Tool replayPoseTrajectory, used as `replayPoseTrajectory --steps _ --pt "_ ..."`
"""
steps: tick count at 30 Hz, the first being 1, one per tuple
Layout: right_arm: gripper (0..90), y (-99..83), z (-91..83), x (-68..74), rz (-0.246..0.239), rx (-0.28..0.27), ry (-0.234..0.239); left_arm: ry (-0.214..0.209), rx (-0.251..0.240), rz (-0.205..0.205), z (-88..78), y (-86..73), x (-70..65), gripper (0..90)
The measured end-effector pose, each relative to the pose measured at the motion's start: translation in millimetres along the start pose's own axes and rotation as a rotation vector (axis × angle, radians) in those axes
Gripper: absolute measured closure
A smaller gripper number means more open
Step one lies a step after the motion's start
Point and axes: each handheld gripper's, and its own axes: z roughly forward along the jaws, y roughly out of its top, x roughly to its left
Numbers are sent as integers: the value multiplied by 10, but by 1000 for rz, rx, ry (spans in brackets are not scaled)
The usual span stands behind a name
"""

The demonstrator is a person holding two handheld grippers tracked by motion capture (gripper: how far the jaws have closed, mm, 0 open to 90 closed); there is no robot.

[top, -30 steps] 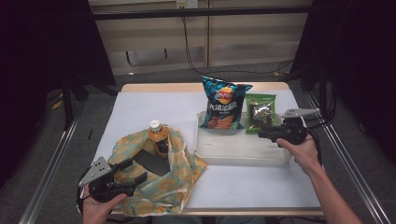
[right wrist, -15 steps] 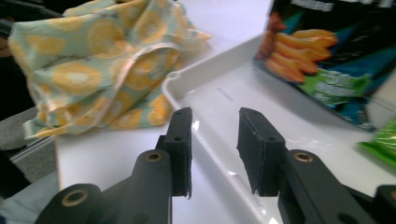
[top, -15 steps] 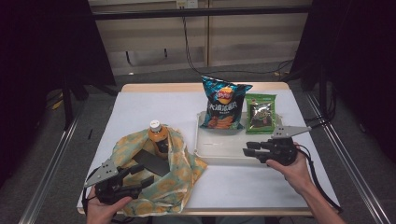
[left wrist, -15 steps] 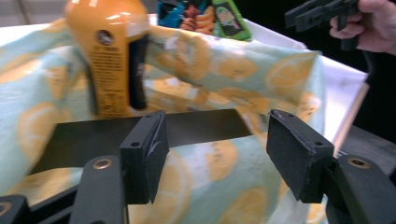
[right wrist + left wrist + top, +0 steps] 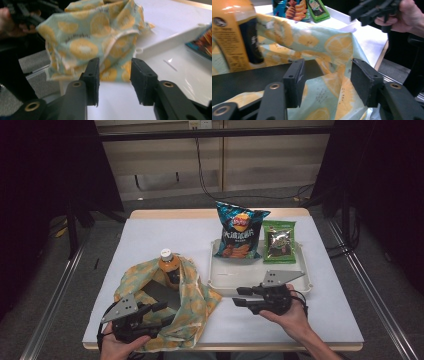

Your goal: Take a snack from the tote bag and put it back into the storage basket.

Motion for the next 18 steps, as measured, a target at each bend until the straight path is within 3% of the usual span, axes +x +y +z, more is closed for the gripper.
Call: replayPoseTrajectory --steps 8,18 --pt "426 167 374 8 3 -3 36 0 16 -2 29 -13 -4 427" --pt "327 388 753 95 -5 -21 78 24 27 7 108 -12 -64 396"
